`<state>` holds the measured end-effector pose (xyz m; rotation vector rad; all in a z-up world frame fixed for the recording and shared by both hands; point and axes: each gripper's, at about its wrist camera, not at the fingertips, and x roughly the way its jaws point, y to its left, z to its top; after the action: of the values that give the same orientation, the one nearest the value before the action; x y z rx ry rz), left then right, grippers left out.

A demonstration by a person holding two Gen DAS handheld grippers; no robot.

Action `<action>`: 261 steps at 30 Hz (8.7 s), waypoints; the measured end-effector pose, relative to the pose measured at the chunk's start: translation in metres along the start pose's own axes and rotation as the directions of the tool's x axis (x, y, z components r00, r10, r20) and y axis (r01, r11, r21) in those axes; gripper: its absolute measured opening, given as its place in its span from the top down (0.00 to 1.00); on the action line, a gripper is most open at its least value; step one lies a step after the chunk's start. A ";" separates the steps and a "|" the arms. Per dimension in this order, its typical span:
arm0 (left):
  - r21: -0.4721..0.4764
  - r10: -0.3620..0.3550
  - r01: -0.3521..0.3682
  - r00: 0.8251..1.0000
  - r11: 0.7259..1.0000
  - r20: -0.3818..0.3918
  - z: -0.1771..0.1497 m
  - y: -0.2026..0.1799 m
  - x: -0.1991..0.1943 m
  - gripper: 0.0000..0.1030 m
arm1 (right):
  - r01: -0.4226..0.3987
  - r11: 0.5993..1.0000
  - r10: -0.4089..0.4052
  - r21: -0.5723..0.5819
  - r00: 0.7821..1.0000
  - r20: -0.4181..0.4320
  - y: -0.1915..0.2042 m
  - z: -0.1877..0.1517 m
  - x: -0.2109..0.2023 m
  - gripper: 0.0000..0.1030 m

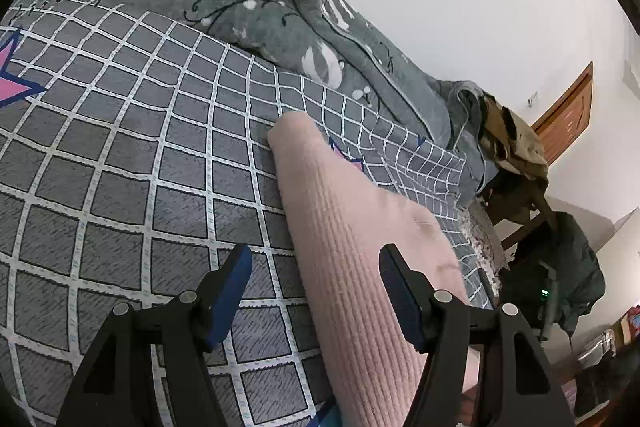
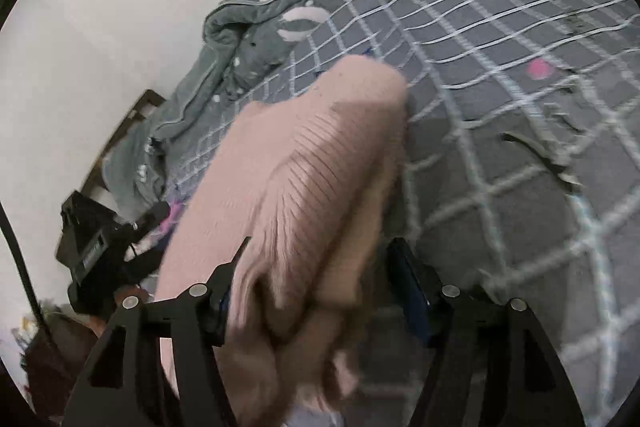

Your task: Fold small clothes

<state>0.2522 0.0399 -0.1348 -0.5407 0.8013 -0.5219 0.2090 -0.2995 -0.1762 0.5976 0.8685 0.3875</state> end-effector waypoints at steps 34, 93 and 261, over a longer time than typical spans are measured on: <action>-0.123 0.197 -0.171 0.951 0.978 0.240 0.044 0.085 -0.083 0.39 | 0.019 0.991 -0.006 -0.129 0.995 0.100 0.130 0.050 0.086 0.70; 0.083 0.098 -0.092 0.993 0.992 -0.071 -0.041 0.016 -0.029 0.37 | -0.091 0.978 0.108 -0.188 0.991 0.079 0.054 0.005 0.010 0.64; 0.199 0.529 -0.580 0.809 0.790 0.257 -0.118 -0.168 -0.206 0.17 | 0.426 0.812 -0.296 -0.398 0.889 0.349 0.203 -0.114 -0.181 0.01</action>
<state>0.0010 0.0130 0.0097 -0.0771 0.6521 -0.0198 -0.0052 -0.2042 0.0021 0.0215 0.5741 0.1435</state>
